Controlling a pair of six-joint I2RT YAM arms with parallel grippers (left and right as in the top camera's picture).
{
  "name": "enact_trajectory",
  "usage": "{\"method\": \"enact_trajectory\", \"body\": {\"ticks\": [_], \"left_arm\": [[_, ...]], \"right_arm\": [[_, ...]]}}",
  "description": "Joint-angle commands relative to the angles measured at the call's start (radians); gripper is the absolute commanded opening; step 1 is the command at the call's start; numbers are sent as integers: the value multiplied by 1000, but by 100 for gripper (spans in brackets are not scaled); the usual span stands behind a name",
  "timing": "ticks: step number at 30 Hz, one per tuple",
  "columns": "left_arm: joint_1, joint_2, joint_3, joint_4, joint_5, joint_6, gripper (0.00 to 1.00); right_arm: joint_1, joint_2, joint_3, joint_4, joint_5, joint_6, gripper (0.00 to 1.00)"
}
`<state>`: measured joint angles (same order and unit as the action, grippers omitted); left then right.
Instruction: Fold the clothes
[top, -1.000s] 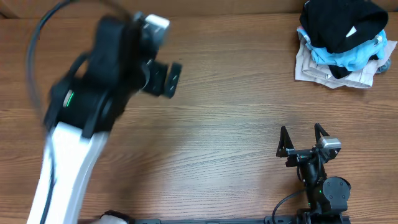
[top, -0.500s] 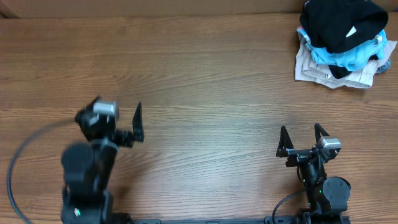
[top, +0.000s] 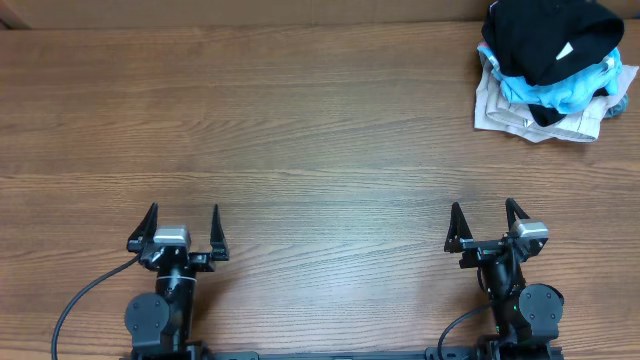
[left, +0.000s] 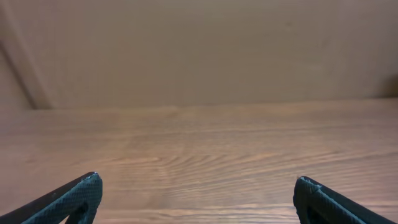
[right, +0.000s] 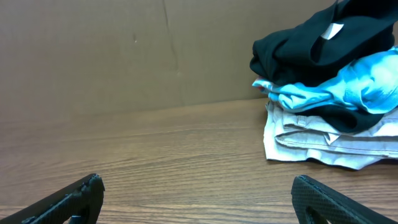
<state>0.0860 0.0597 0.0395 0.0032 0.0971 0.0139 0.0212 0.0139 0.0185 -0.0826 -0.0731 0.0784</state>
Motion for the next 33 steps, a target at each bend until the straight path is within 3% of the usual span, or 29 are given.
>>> {"method": "enact_trajectory", "body": {"ticks": [1, 33], "left_arm": [[8, -41, -35, -37, -99, -60, 100], [8, -55, -35, -80, -98, -47, 100]], "right_arm": [[6, -8, -10, 5, 9, 3, 100], [6, -8, -10, 5, 9, 3, 100]]}}
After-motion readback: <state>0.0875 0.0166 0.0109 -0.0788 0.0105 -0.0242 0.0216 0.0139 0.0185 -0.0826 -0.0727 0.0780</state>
